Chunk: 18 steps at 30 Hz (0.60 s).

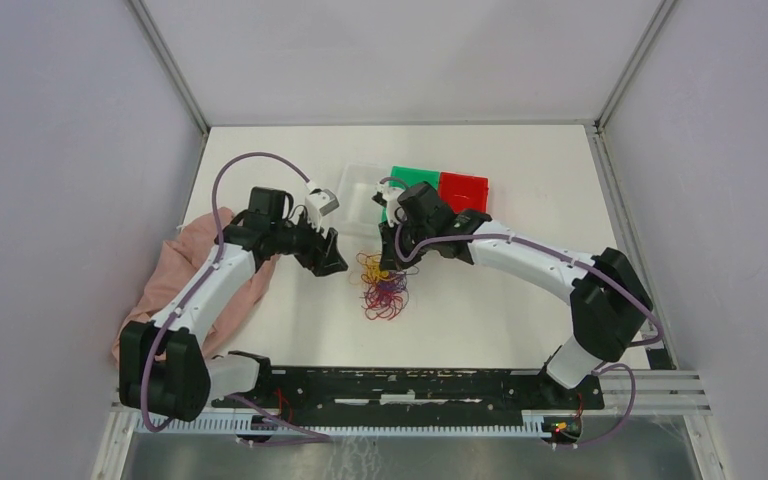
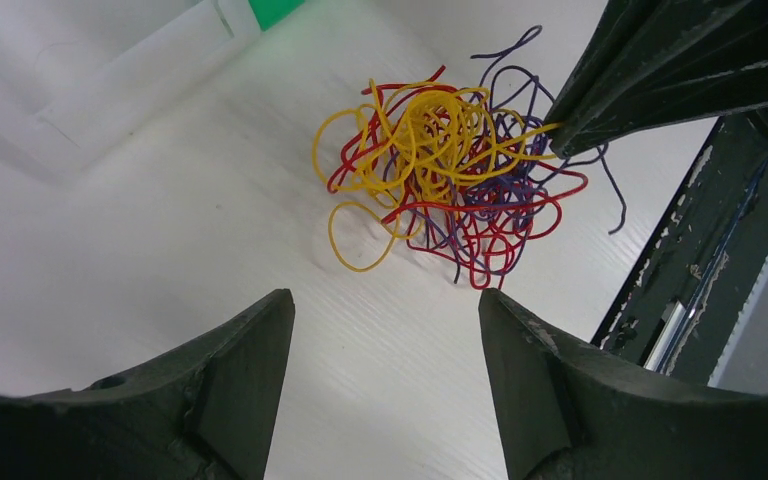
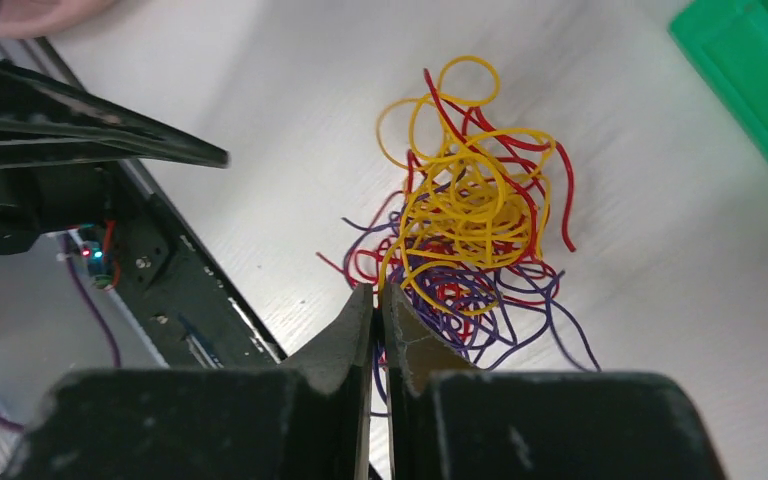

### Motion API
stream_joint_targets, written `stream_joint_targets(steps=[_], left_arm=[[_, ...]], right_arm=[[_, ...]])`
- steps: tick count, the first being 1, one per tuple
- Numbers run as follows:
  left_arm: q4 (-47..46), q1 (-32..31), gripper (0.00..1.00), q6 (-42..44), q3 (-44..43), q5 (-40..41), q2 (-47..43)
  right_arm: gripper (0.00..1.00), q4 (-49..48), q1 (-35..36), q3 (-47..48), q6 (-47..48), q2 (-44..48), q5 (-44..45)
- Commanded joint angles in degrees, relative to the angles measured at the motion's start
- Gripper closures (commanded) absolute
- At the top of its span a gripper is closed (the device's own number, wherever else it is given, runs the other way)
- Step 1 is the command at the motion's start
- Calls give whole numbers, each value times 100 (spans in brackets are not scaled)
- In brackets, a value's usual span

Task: Untangle the cables
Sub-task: Move the cable to the center of the board.

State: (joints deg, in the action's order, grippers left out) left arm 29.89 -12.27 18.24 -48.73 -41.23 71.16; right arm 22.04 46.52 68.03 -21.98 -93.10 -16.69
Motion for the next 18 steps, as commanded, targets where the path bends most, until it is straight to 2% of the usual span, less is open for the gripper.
stream_joint_targets(steps=[1, 12, 15, 18], left_arm=[[-162, -31, 25, 153, -82, -75, -230], [340, -34, 25, 556, -120, -675, -234], [368, -44, 25, 599, -128, -832, -290], [322, -88, 26, 680, -49, -947, -283]], right_arm=[[92, 139, 59, 588, -217, -4, -444], [92, -281, 76, 767, -664, -36, -1104], [90, -591, 76, 697, -872, -113, -1289], [88, -1305, 84, 541, -1297, -239, -1293]])
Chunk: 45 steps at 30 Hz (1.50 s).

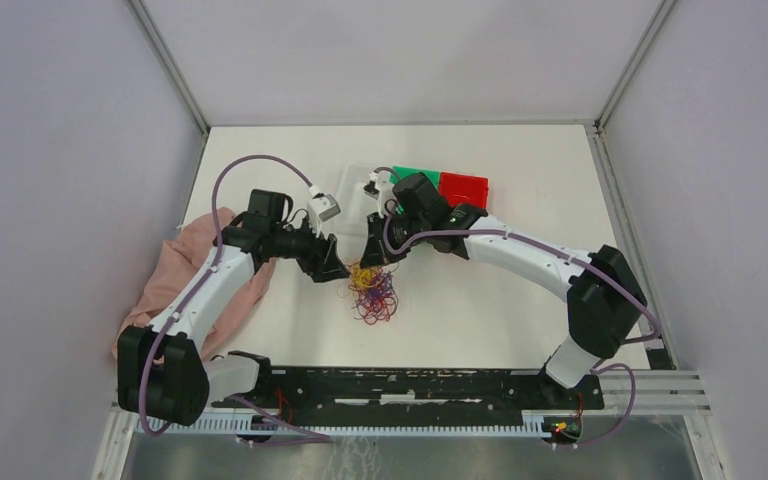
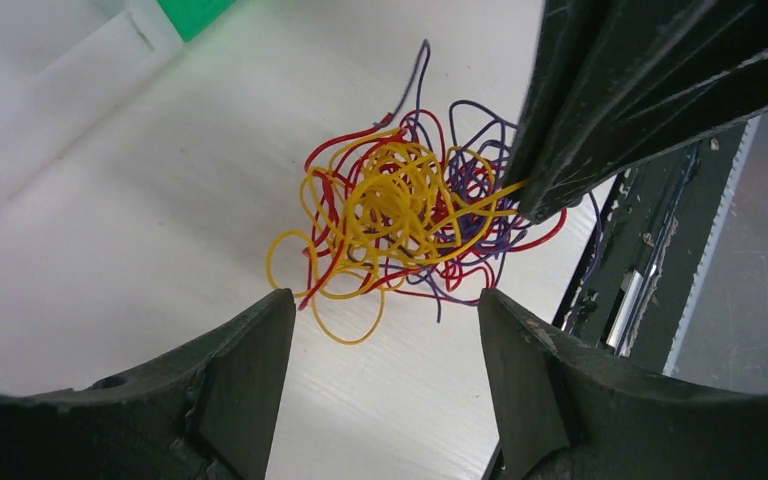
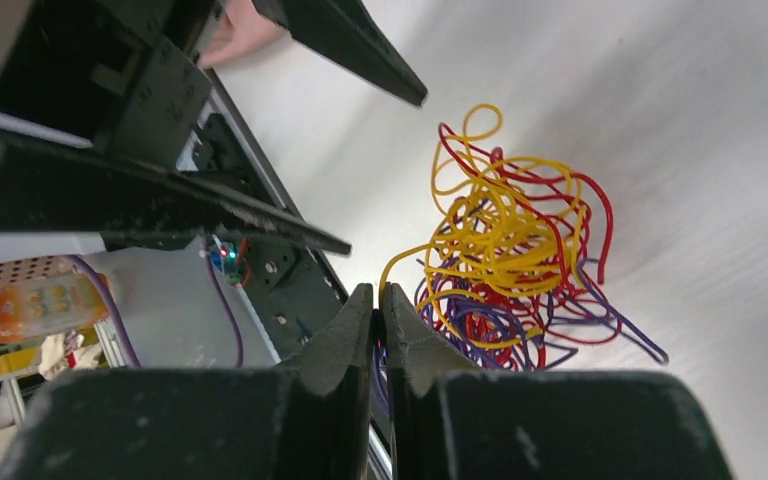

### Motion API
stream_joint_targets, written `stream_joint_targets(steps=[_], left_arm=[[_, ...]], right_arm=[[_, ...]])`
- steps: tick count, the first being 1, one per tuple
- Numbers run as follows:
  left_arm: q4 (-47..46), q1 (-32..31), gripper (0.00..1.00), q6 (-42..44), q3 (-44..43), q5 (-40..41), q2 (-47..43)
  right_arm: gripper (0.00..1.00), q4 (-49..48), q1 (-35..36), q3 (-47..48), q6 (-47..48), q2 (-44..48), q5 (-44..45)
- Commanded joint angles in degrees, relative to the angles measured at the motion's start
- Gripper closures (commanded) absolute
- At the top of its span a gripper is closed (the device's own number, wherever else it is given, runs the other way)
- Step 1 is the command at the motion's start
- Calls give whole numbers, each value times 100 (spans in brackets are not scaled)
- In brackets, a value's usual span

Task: Untangle the cables
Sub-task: Move the cable to the center of the board.

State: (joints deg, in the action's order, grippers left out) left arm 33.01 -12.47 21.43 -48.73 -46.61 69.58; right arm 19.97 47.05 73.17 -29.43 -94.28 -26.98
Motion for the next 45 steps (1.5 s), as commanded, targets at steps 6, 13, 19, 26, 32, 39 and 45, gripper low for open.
stream_joint_targets(steps=[6, 13, 19, 26, 32, 39, 45], left_arm=[[-235, -177, 35, 410, 111, 140, 294], [-619, -178, 46, 388, 177, 298, 555], [-422, -182, 43, 974, 187, -86, 162], [495, -181, 32, 2292, 119, -480, -15], [364, -177, 31, 1980, -71, -135, 214], [-413, -186, 34, 1584, 330, 199, 78], [-638, -186, 33, 1377, 386, 681, 134]], right_arm=[[87, -1740, 63, -44, -1107, -515, -550], [84, -1900, 68, -393, -1111, -404, -657], [75, -2344, 68, -746, -1250, -180, -699], [73, -1396, 53, -475, -787, -26, -423], [65, -1086, -139, -813, -613, 423, -26], [48, -1146, -137, -1287, -650, 549, 269], [43, -1675, 50, -1803, -919, 675, 570]])
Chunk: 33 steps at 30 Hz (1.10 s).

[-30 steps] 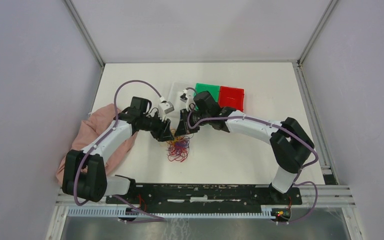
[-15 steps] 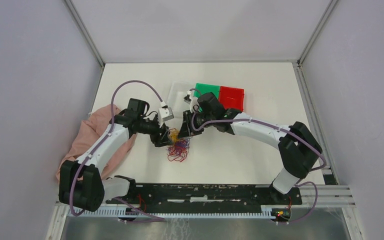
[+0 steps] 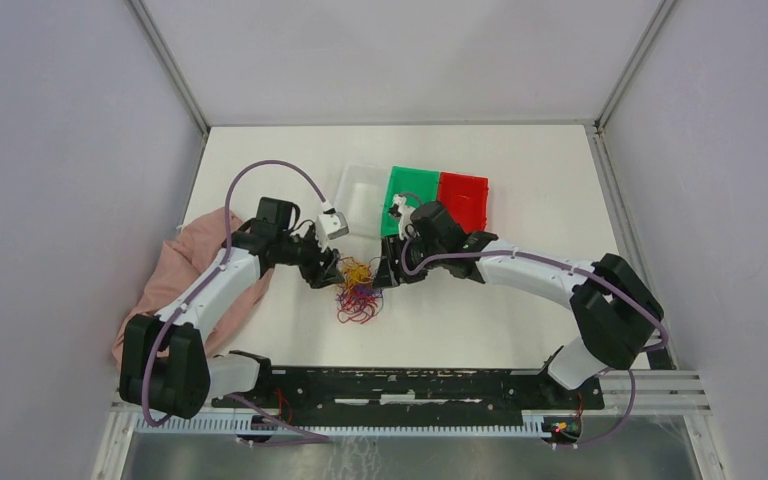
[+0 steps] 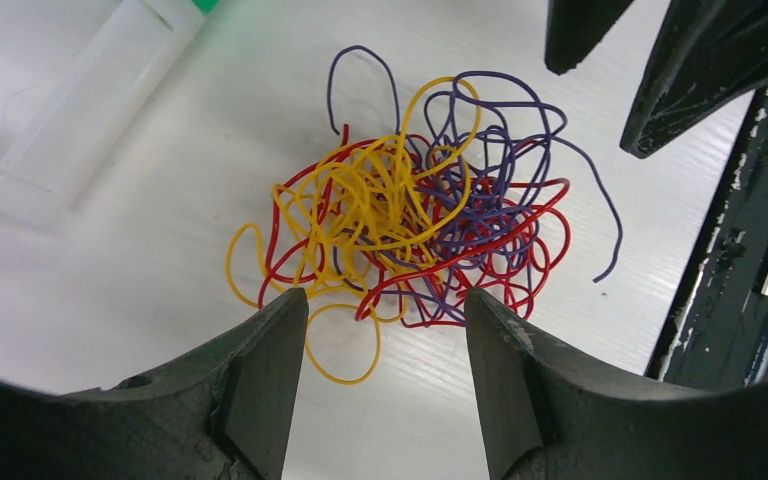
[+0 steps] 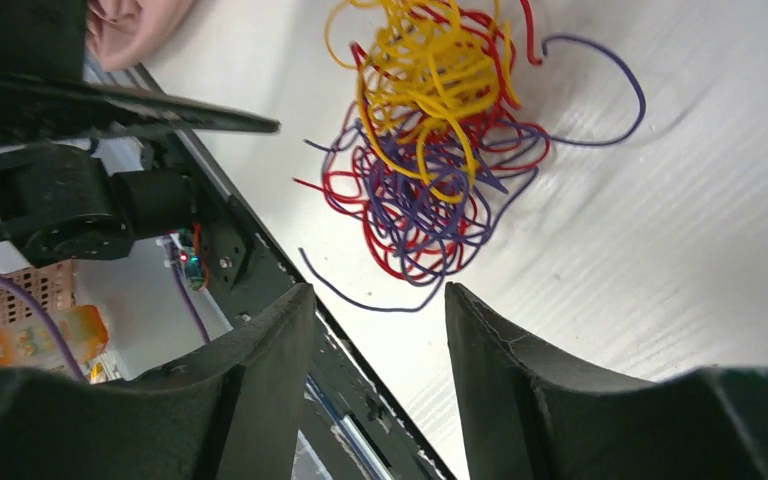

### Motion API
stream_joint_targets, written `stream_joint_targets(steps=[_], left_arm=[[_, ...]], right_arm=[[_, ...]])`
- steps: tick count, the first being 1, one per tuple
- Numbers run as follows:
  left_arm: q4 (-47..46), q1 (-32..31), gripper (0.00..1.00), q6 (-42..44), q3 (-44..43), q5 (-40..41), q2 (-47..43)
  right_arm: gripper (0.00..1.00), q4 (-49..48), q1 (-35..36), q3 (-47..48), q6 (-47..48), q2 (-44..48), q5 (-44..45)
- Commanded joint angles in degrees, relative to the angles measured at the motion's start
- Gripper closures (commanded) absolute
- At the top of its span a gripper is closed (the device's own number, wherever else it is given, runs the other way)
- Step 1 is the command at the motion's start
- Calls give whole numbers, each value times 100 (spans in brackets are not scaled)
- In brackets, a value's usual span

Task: Untangle the cables
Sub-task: Move the cable to the center of the board, then untie the cable.

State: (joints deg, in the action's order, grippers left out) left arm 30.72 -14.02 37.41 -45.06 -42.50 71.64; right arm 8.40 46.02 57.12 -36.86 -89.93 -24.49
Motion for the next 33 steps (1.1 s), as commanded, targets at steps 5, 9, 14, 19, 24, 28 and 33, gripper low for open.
stream_joint_targets(steps=[5, 9, 14, 19, 24, 28, 33], left_arm=[[-703, -76, 33, -447, 108, 272, -13], [-894, -134, 33, -601, 166, 406, 55], [-1084, -206, 32, -680, 242, 631, 102], [-1419, -236, 34, -778, 398, 763, 137], [-1709, -322, 39, -878, 535, 999, 237], [-1833, -360, 51, -831, 627, 1190, 351], [-1832, -364, 65, -635, 694, 1300, 376]], right_arm=[[45, -796, 258, -313, -282, -42, 525], [52, -913, 258, -189, -128, -307, 609], [67, -1075, 265, -220, 42, -331, 661], [81, -1038, 262, -229, 100, -309, 703], [100, -804, 259, -81, 134, -339, 942], [100, -718, 252, -90, 157, -246, 1016], [100, -777, 249, -113, 81, 128, 897]])
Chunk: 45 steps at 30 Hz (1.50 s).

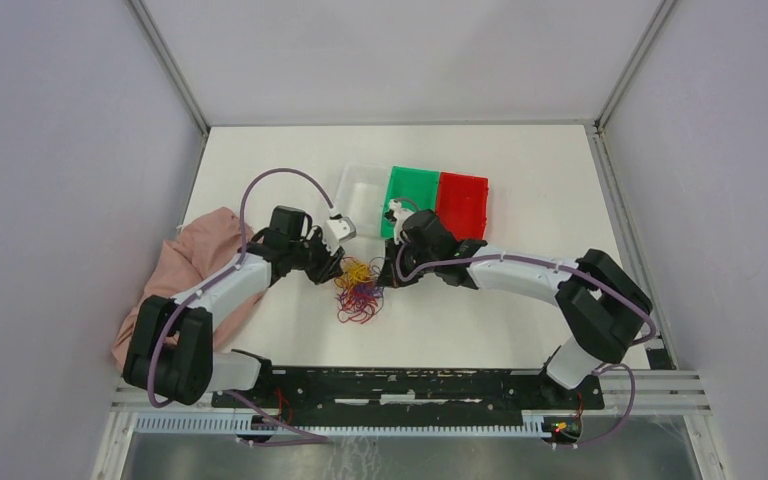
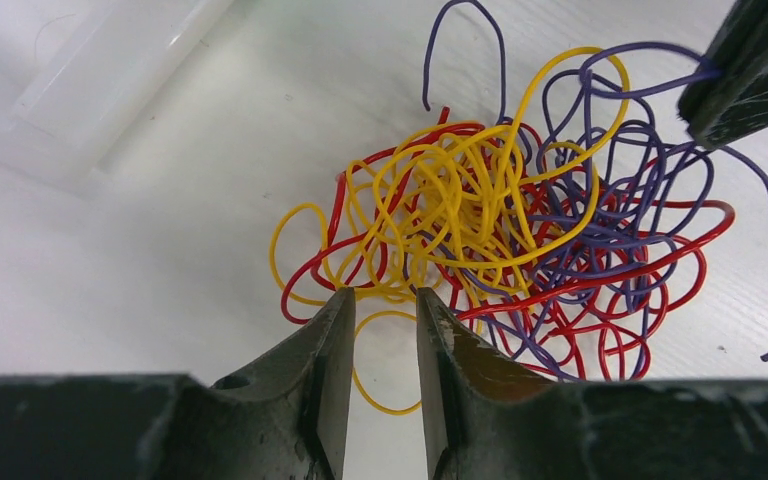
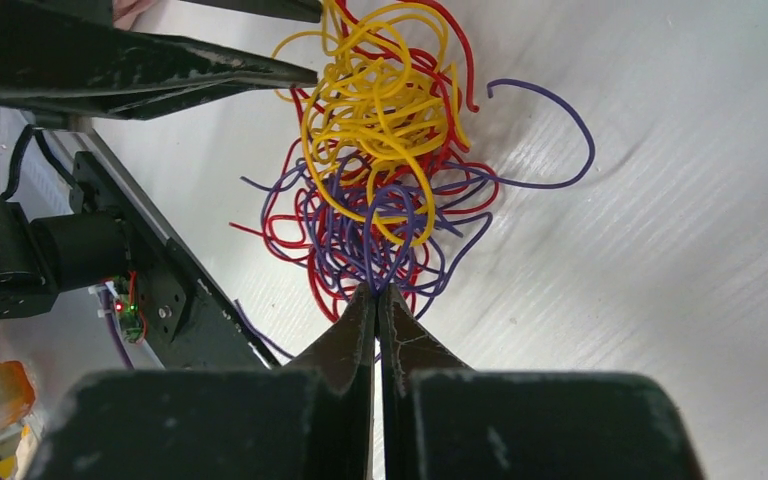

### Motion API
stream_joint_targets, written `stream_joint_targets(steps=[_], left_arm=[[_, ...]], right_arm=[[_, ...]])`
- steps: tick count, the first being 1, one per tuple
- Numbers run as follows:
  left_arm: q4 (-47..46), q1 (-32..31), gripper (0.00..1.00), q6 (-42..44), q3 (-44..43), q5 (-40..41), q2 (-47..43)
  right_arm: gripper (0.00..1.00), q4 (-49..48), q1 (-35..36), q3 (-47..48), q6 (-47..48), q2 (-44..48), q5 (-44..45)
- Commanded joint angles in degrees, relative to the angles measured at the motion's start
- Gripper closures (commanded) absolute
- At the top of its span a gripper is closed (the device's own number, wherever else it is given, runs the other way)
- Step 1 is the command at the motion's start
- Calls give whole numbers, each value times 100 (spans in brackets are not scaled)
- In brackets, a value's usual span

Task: Untangle the cables
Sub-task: Untie the cable.

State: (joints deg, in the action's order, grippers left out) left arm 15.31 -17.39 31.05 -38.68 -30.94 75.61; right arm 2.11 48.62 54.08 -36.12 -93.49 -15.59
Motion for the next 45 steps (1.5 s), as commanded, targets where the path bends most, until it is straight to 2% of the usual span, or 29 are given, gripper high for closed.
stream_joint_targets(steps=[1, 9, 13, 15, 20, 23, 26, 32, 36, 40, 45], left_arm=[[-292, -26, 65, 29, 69, 149, -47], [-60, -28, 66, 120, -13, 220, -394], [420, -19, 55, 176, -327, 136, -631], [886, -11, 46, 306, -592, -65, -777], [2458, 61, 33, 1072, -1293, -446, -1145], [3335, 111, 28, 1797, -1696, -707, -1404], [3932, 124, 27, 1903, -2173, -1128, -1459], [3102, 139, 31, 550, -1929, -2404, -1927], [2062, 135, 38, -321, -1359, -2490, -2551], [418, 136, 43, -1454, -721, -2547, -3163], [-599, 123, 46, -2440, -299, -2545, -3231]], right_arm=[[100, -176, -11, 195, -9, 603, -40], [100, -152, -10, 580, -55, 1413, -442], [100, 191, -11, 980, 73, 1531, -512], [100, 282, -20, 1120, 116, 1567, -505], [100, 535, -19, 1394, 226, 1610, -480], [100, 555, -24, 1430, 210, 1649, -453], [100, 417, -20, 1461, 55, 1659, -563], [100, -110, -19, 1515, -527, 1735, -918], [100, -312, -19, 1726, -947, 1760, -1088], [100, -690, -19, 1743, -1299, 1754, -1187], [100, -1052, -21, 1760, -1622, 1726, -1290]])
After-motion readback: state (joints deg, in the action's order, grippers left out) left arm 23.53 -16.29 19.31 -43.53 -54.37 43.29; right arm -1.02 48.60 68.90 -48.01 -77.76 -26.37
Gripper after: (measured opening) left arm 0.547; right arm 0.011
